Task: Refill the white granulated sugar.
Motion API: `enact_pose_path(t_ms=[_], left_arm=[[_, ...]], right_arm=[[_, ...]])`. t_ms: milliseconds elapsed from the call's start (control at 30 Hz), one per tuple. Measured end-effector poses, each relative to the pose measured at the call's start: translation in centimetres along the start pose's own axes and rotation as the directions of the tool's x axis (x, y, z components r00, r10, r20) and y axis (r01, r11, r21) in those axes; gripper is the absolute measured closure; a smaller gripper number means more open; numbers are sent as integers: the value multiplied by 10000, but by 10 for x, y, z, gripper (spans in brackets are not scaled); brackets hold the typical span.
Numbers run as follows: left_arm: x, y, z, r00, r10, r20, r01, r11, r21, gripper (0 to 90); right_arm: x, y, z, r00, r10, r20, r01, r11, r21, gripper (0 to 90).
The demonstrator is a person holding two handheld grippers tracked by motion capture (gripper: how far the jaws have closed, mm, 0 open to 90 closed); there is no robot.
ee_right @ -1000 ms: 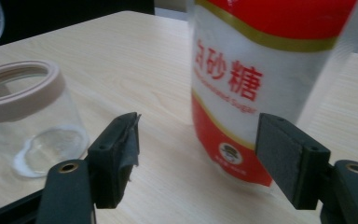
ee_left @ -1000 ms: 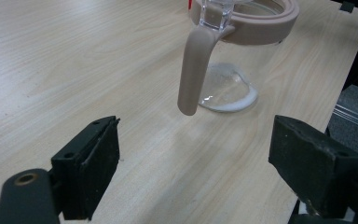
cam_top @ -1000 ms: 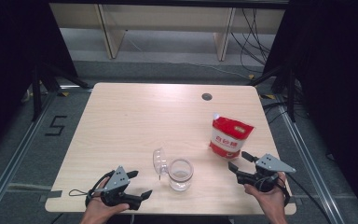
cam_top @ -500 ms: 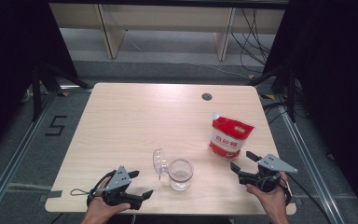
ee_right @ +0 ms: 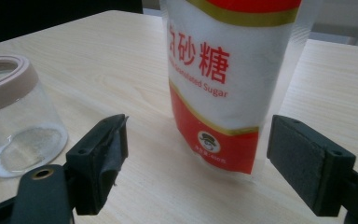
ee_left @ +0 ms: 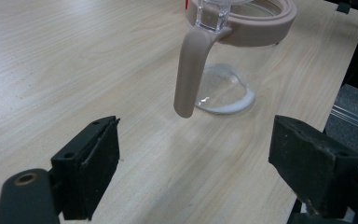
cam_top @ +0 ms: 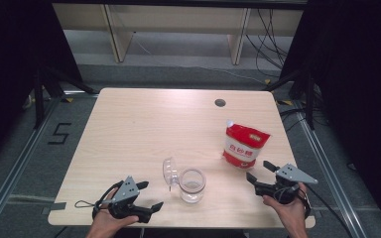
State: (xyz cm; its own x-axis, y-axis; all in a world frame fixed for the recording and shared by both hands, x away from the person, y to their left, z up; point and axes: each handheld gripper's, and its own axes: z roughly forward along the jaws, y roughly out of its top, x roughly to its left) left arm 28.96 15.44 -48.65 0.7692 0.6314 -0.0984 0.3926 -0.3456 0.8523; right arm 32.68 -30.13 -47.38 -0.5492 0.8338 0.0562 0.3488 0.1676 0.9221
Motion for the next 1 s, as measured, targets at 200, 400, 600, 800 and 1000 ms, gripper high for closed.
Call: enact_pose_path(t_ms=[200,400,600,800,1000], left_arm=[[1,0,1,9994,333,123,-332,9994,-57,158],[1,0,0,9993,339,159,-338,9994,-60,158],[-1,-2,1,9997,26,239,-25,10000,-48,158],[-4,-2,1,9995,5,316,-2,9999,-110,158],[-3,-3,2,9997,35,234,-33,10000,-69,158]], right_arm=[[-4,-1,3,9999,-151,10,151,9998,-161,186],[-10,3,9,9999,-171,21,171,9998,-112,177],[-15,6,16,10000,38,42,-37,9997,-258,172],[-21,9,26,9984,-567,66,569,9978,-345,172],[-25,11,37,9985,-433,-337,421,9985,-346,200]])
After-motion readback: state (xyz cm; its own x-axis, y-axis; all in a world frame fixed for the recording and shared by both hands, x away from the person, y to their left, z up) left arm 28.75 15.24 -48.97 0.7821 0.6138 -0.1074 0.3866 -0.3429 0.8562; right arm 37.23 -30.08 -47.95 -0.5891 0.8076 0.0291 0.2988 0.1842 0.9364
